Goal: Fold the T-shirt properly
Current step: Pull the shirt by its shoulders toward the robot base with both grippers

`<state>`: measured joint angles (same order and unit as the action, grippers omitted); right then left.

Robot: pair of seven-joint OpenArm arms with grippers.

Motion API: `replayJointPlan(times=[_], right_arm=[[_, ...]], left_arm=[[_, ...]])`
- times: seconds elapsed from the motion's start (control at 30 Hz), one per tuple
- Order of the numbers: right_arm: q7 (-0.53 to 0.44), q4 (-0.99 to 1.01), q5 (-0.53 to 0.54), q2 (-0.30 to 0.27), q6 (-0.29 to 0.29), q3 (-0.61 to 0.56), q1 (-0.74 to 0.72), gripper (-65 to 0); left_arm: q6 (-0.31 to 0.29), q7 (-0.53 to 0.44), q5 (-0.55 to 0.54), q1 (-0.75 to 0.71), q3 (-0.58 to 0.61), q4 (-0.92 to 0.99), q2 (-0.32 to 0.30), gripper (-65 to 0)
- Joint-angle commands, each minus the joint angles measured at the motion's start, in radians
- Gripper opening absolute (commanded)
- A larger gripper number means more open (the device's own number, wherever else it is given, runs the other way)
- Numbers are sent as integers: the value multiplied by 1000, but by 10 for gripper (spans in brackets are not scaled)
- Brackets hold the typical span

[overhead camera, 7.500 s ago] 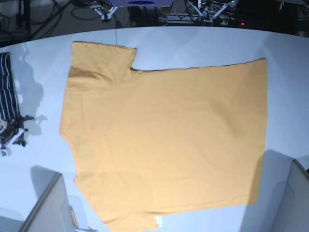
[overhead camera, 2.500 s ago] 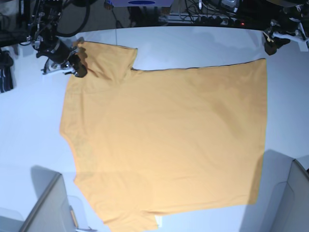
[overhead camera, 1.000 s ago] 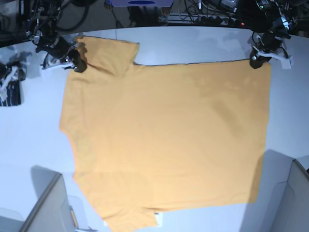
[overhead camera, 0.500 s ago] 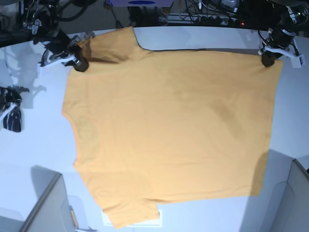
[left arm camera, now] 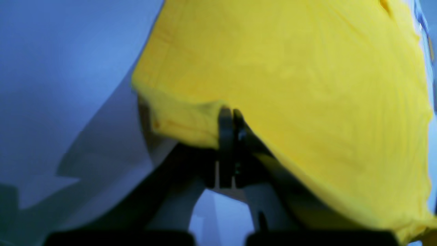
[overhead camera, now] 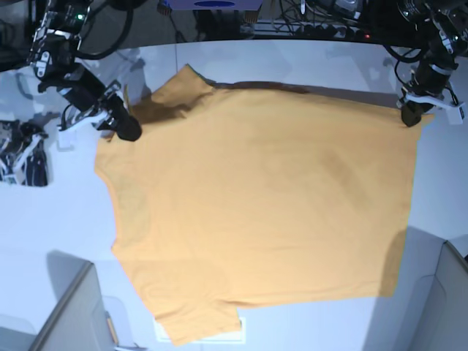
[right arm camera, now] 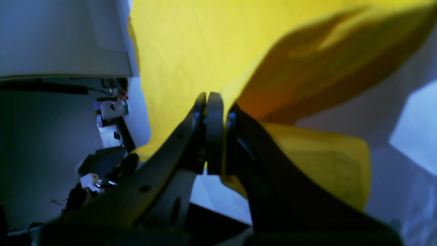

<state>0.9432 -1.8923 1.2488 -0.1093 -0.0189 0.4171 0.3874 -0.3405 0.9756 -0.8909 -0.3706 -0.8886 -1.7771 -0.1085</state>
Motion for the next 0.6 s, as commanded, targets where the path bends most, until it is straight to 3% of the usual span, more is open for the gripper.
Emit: replayJointPlan(times=[0.0,0.17,0.37,0.57], right_arm=[[-5,-19,26,-7,7,4,-12,-650],[-5,-16,24,-5,7,4,-54,-650],[-5,86,24,-7,7,1,-121,-650],[-5,150,24,-7,7,-4,-196,-650]], left_arm=[[4,-24,-18,8,-5,-16,-17,-650],[5,-24,-17,45,-4,-14,-49,-650],[36,-24,86,107,-4,-13,-50,-650],[41,-22,105,143,53,-13,-52,-650]])
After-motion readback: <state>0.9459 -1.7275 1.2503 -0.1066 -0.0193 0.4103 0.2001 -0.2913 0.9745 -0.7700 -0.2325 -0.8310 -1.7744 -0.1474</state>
